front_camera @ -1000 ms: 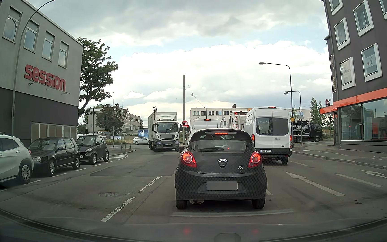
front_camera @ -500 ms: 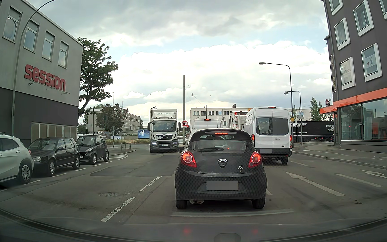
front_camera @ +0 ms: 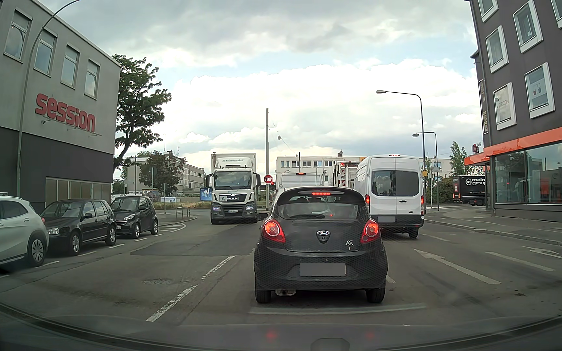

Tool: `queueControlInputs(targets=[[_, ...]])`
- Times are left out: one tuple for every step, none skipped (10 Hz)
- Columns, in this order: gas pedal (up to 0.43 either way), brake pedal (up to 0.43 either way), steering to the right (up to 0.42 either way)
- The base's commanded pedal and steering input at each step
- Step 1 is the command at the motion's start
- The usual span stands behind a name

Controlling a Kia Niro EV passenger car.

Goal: Follow the waypoints while adhering to traffic rules and regulations

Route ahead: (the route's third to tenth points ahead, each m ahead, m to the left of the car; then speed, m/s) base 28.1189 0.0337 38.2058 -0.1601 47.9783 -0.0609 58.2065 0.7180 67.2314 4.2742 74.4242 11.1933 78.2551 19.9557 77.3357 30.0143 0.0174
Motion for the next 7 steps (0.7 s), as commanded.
queueControlInputs(targets=[[0.0,0.25,-0.002],[0.0,0.25,-0.002],[0.0,0.25,-0.002],[0.0,0.256,-0.002],[0.0,0.25,-0.002],[0.0,0.25,-0.001],[0.0,0.25,-0.002]])
